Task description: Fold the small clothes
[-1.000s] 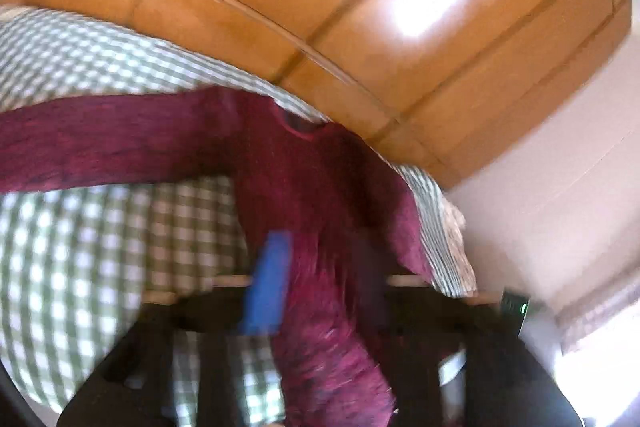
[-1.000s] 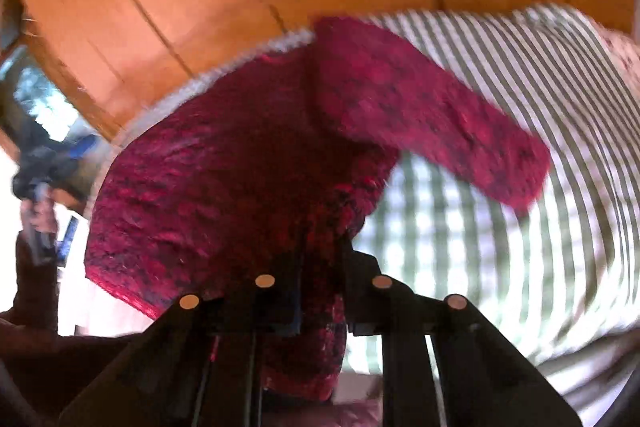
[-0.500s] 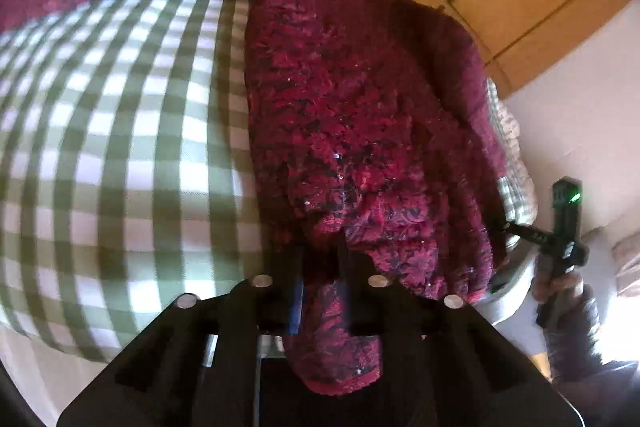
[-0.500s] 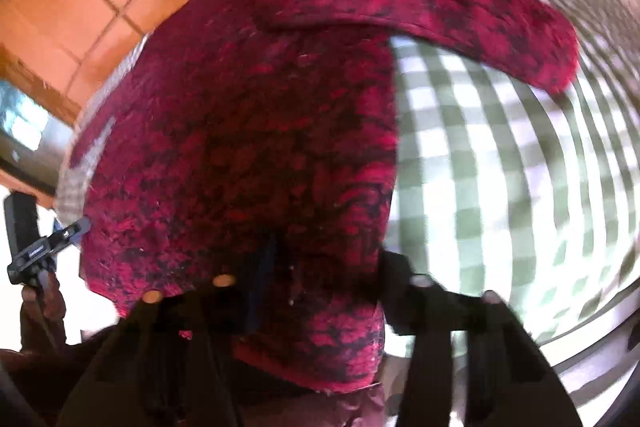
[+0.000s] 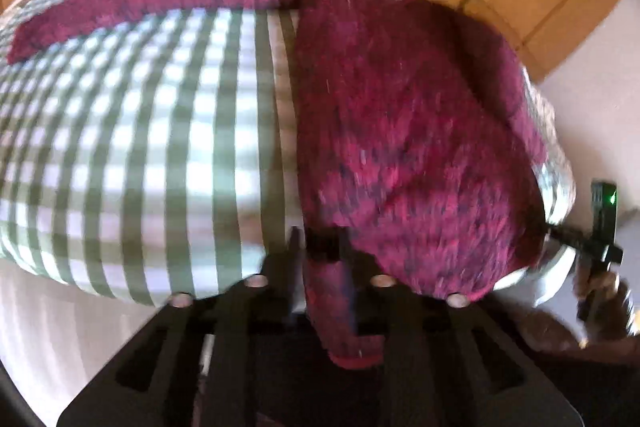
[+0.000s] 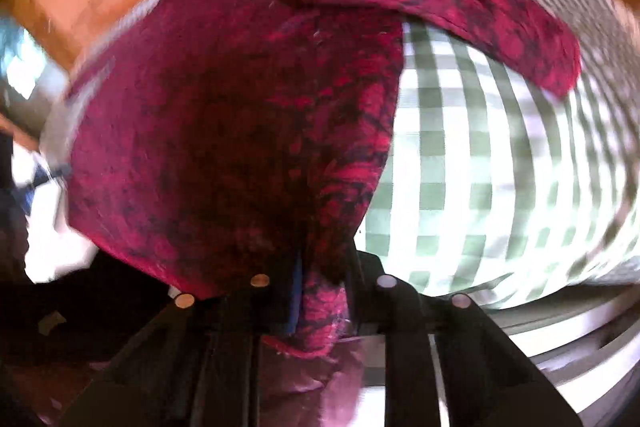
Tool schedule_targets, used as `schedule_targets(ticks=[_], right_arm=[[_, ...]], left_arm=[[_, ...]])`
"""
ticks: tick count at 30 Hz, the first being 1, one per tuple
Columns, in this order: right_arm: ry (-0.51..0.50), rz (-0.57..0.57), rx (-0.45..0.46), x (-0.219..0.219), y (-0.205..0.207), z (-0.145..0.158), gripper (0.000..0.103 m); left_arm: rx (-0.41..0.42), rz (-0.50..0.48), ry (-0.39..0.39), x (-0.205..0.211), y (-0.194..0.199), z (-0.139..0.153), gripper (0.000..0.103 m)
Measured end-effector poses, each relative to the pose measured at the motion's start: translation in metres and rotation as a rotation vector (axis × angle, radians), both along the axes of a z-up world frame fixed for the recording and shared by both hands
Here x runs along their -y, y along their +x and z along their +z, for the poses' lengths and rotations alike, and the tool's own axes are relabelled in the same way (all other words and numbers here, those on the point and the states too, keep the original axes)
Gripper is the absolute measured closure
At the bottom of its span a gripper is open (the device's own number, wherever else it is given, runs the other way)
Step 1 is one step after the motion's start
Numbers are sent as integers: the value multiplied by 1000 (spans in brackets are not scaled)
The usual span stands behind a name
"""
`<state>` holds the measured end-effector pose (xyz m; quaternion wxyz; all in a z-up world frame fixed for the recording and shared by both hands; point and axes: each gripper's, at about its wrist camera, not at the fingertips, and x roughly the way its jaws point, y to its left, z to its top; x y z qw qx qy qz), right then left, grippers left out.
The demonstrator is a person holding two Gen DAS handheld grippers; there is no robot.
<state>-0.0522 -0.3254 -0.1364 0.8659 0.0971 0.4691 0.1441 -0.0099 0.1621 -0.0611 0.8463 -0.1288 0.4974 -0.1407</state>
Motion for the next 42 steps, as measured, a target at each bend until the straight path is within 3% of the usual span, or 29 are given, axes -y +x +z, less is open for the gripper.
schedule_targets(ticks=[1, 2, 3, 7, 10, 14, 15, 16, 17, 20, 25, 30, 31, 34, 36, 37, 39, 41, 42], right_arm=[[52, -34, 31, 10, 1, 6, 50], [111, -68, 58, 21, 0, 12, 37], [176, -108, 81, 32, 1, 16, 34], [506, -264, 107, 74, 25, 16, 16], [648, -398, 101, 87, 61, 5, 16], [767, -546, 90, 109, 96, -7, 20], [770, -560, 103, 114, 103, -1, 25], [760, -558, 106, 115, 109, 3, 44], [735, -556, 110, 115, 118, 7, 66], [606, -548, 170, 120, 131, 38, 87], [195, -632, 374, 147, 136, 114, 90], [-288, -790, 493, 171, 146, 150, 90], [-399, -806, 486, 176, 161, 150, 90], [-594, -826, 384, 184, 209, 130, 92], [-635, -837, 305, 187, 232, 110, 92], [-616, -842, 267, 189, 239, 100, 91], [-550, -833, 213, 191, 243, 82, 78], [-472, -812, 205, 188, 235, 70, 26], [-453, -804, 212, 184, 239, 65, 18]], left_arm=[[41, 20, 7, 0, 3, 9, 54], [99, 41, 9, 1, 7, 21, 47], [142, 52, 4, 3, 10, 29, 40], [221, 30, -1, 34, 38, 46, 40], [258, 5, 26, 58, 58, 41, 40], [214, -10, 44, 85, 95, 18, 40], [200, -13, 48, 88, 99, 12, 40], [187, -12, 57, 90, 102, 5, 40], [172, -8, 69, 92, 107, -4, 40], [151, -11, 60, 88, 109, -22, 40], [165, -37, 63, 88, 105, -27, 37], [163, -40, 72, 94, 107, -29, 29], [163, -42, 79, 96, 107, -29, 28], [159, -44, 92, 100, 110, -29, 26], [156, -45, 94, 100, 110, -29, 26], [153, -46, 93, 100, 111, -28, 26], [149, -45, 87, 99, 112, -28, 26], [143, -46, 77, 98, 112, -26, 26], [139, -46, 63, 96, 112, -24, 26]])
